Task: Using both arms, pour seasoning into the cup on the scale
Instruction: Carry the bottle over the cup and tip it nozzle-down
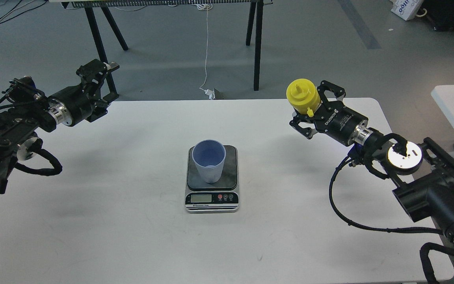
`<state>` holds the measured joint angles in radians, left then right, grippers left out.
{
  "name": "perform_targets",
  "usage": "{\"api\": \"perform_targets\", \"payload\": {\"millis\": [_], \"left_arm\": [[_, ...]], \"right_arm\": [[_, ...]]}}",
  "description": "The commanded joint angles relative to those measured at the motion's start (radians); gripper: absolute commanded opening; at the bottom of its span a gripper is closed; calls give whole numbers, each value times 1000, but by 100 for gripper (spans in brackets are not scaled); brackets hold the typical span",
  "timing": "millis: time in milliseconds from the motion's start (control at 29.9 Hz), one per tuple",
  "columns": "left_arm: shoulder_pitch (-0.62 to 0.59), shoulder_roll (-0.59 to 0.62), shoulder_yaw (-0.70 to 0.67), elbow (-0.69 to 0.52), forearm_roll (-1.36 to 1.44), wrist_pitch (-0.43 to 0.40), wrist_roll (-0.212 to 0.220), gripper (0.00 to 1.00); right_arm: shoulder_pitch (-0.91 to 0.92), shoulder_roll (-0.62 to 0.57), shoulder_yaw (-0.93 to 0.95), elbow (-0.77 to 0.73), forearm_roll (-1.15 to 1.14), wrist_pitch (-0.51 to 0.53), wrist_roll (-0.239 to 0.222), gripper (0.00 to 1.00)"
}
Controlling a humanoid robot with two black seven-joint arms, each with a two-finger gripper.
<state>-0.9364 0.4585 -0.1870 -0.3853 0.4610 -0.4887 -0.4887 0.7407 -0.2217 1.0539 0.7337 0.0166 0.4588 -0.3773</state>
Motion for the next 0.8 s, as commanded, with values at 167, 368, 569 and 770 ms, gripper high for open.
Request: {"api": "perform_targets", "payload": {"millis": [167, 368, 569, 770], "left_arm": [[-1, -6, -2, -1, -48, 0, 0, 100], [-2, -1, -2, -1, -51, 0, 0, 100], [-9, 2, -3, -1, -53, 0, 0, 100], [-4, 9, -11, -1, -53, 0, 0, 100]], "right_arm": [[255, 79, -158, 4, -458, -238, 124, 2], [368, 146, -369, 13, -619, -360, 173, 2], [431, 222, -547, 13, -771, -404, 181, 2], [474, 222, -687, 13, -827, -404, 181, 2]]}}
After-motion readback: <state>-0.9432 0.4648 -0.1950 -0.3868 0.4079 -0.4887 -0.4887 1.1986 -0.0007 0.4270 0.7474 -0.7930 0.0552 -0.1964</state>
